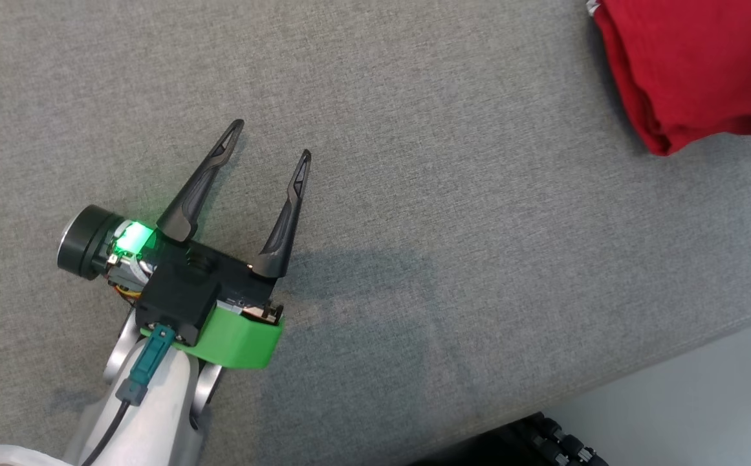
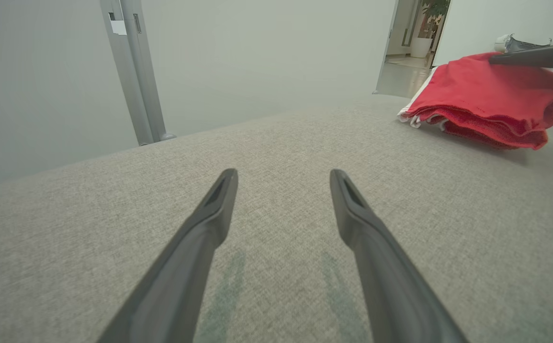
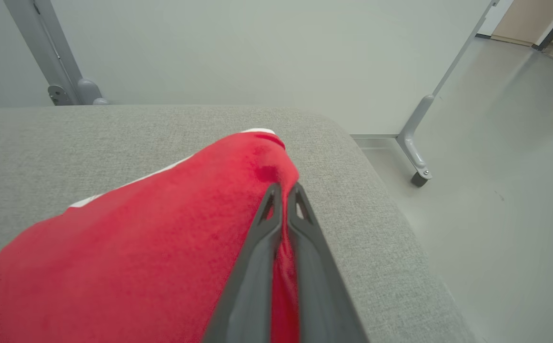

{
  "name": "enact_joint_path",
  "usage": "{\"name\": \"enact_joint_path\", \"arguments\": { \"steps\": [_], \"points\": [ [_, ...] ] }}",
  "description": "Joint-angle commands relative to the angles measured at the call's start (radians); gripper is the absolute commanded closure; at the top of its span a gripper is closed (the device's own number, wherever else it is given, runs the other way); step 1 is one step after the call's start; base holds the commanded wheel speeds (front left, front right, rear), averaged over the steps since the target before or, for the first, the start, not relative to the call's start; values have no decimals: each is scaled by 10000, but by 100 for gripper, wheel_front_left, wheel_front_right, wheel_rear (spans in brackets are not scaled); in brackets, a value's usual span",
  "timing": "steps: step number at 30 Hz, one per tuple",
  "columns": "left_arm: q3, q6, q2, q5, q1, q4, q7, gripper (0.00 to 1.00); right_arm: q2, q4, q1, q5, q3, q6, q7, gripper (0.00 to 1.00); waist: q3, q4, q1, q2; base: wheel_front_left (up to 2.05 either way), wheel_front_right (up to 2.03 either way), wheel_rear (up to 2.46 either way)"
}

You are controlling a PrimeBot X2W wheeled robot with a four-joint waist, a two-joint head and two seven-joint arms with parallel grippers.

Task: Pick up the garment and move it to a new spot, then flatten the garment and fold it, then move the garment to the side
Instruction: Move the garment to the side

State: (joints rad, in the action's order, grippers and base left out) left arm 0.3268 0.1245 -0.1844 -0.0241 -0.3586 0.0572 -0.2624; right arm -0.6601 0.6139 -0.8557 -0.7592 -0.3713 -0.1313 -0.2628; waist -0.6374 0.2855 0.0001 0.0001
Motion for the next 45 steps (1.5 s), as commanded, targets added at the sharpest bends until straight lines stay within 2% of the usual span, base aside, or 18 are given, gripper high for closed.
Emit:
{"name": "enact_joint_path", "arguments": {
  "steps": [1, 7, 23, 24, 26, 27, 28, 33, 37, 40, 45],
  "points": [
    [63, 58, -164, 48, -256, 67, -18, 0, -208, 99, -246, 205, 348, 12, -39, 100, -865, -296, -1, -1, 0, 0, 0],
    [126, 47, -356, 61, -397, 132, 7, 0, -449, 307, -373, 897, 1236, 12, -38, 100, -1183, -410, -1, -1, 0, 0, 0],
    [205, 23, -222, -84, -456, 574, 8, 0, -604, 1341, -547, 2941, 3176, 12, -39, 100, -1146, -696, -1, -1, 0, 0, 0],
    [198, 16, -211, -94, -432, 588, 8, 0, -615, 1376, -542, 3037, 3267, 12, -39, 93, -1150, -724, -1, -1, 0, 0, 0],
    [210, 15, -178, -108, -402, 594, 8, 0, -674, 1521, -564, 3256, 3431, 12, -39, 69, -1151, -791, -1, -1, 0, 0, 0],
    [229, 16, -159, -101, -399, 595, 8, 0, -682, 1566, -611, 3367, 3579, 12, -41, 52, -1149, -824, -1, -1, 0, 0, 0],
    [247, 17, -137, -99, -403, 591, 8, 0, -676, 1569, -654, 3571, 3731, 12, -41, 0, -1142, -854, -1, -1, 0, 0, 0],
    [330, 3, 39, -104, -410, 614, 7, 0, -368, 945, -618, 5551, 5066, 12, -39, 0, -916, -986, -1, -1, 0, 0, 0],
    [357, -29, 244, -182, -225, 562, -2, 0, 881, -211, -77, 6750, 5941, 11, -38, 0, -415, -1117, -1, -1, 0, 0, 0],
    [344, -76, 420, -259, 4, 436, -4, 0, 1661, -1105, 466, 6772, 5709, 14, -39, 0, 107, -1269, -1, -1, 0, 0, 0],
    [145, -298, 722, -497, 544, 40, -4, 0, 2891, -1844, 1606, 5806, 4580, 12, -39, 0, 1135, -1650, -1, -1, 0, 0, 0]
  ]
}}
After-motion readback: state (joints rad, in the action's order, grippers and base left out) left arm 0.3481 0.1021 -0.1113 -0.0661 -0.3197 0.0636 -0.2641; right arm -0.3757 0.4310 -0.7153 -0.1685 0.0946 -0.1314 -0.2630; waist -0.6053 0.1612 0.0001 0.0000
